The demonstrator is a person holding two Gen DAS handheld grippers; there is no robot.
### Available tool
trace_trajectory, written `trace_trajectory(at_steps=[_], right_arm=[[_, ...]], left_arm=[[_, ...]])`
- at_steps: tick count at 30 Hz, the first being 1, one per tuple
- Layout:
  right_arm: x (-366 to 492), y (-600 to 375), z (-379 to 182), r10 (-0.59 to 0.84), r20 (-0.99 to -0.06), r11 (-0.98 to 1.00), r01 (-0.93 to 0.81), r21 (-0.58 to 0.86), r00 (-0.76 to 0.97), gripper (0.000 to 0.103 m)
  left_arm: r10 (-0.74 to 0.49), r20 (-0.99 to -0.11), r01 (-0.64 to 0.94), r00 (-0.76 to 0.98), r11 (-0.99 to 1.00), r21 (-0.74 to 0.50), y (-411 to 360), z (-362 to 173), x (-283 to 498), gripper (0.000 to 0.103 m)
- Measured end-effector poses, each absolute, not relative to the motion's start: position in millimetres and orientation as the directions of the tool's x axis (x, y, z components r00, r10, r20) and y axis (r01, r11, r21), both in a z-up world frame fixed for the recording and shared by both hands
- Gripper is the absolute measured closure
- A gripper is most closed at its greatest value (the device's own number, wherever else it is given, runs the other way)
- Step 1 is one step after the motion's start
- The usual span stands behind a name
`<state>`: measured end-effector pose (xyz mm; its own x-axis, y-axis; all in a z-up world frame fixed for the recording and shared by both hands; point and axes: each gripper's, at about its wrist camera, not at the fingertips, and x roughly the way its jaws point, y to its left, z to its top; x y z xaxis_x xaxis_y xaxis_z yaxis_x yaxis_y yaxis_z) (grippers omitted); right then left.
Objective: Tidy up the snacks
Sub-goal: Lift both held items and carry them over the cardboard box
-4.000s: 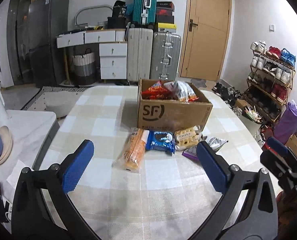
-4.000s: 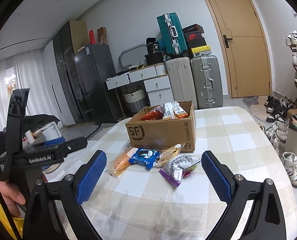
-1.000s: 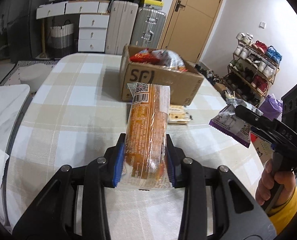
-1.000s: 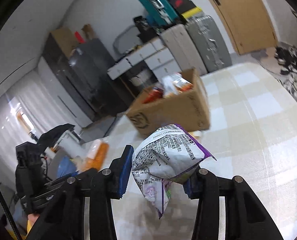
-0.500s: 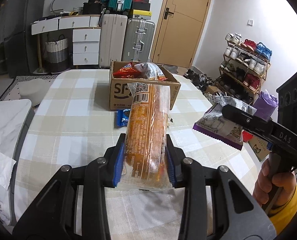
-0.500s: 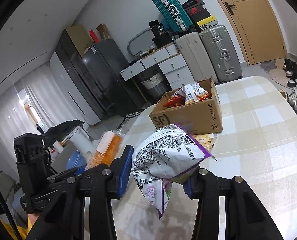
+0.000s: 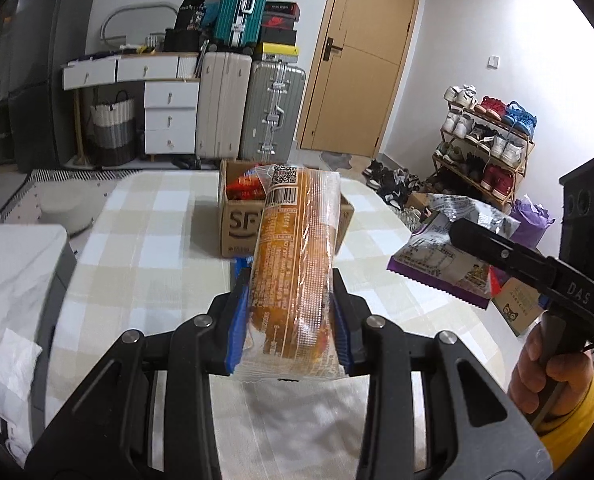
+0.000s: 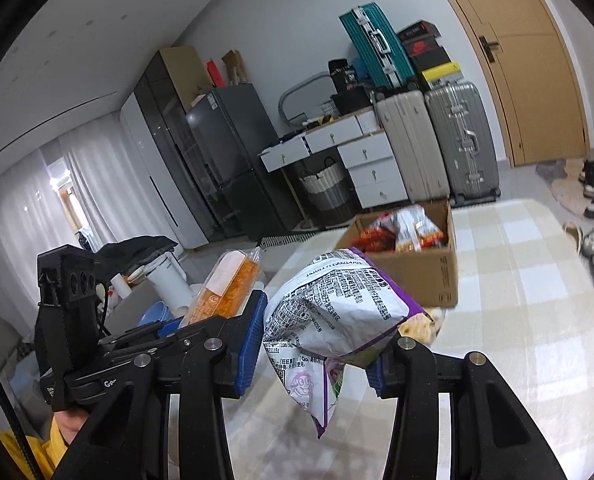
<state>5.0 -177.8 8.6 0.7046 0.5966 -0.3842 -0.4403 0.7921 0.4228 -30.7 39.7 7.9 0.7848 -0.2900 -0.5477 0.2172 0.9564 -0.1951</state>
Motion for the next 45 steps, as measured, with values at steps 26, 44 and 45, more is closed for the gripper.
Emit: trace_trajectory(at_steps=[26, 44, 45], right_arm=[[151, -168, 99, 0.558, -0.403, 0.830, -0.475, 0.294, 0.726, 0.059], [292, -145, -7, 0.529, -0.608, 0.844, -0.441, 0.306, 0.592, 0.059], [296, -145, -12, 0.529, -0.615, 0.843, -0.443, 0.304, 0.584, 0.059]], left_arm=[[-0.276, -0.534, 0.211, 0.799, 0.961, -0.182, 34, 84, 140, 0.071], [-0.285, -0.686, 0.187, 0.670, 0.958, -0.216, 6, -26, 326, 0.071], [-0.285, -0.689, 0.189, 0.667, 0.958, -0.214, 4, -30, 334, 0.071]])
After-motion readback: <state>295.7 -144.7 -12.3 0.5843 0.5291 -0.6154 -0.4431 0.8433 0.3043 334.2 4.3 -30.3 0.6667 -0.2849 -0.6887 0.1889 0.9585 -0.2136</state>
